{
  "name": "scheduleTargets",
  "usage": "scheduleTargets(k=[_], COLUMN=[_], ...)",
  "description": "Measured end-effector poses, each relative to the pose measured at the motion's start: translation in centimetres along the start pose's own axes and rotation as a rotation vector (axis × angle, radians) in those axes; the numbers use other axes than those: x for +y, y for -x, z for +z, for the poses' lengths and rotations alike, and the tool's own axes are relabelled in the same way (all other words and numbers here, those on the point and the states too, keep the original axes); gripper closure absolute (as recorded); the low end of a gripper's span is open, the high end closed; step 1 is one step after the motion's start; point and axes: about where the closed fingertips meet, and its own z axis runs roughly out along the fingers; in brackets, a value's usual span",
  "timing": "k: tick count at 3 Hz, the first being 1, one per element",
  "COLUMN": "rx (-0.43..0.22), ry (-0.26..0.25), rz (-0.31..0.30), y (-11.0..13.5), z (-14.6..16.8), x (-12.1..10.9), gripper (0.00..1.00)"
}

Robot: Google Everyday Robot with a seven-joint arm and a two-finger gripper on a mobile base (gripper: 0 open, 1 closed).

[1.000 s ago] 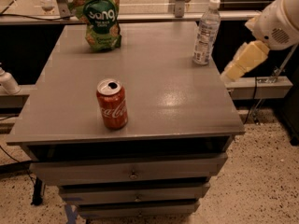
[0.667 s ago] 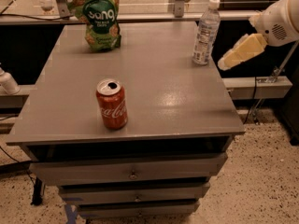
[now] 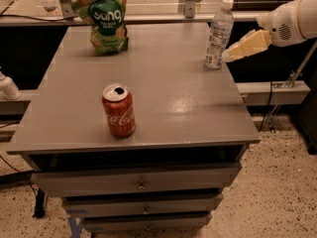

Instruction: Move blue plastic bottle near green rice chip bag

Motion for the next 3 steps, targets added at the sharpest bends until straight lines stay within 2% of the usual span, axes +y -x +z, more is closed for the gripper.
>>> scheduleTargets(k=[1,3], rx=[-0.034,-0.224], ry=[0.023,0.080], rz=[0.035,0.116], y=[-0.3,-1.3], z=[1.7,6.8], x=[-0.3,-1.7], gripper=[0.00,0.00])
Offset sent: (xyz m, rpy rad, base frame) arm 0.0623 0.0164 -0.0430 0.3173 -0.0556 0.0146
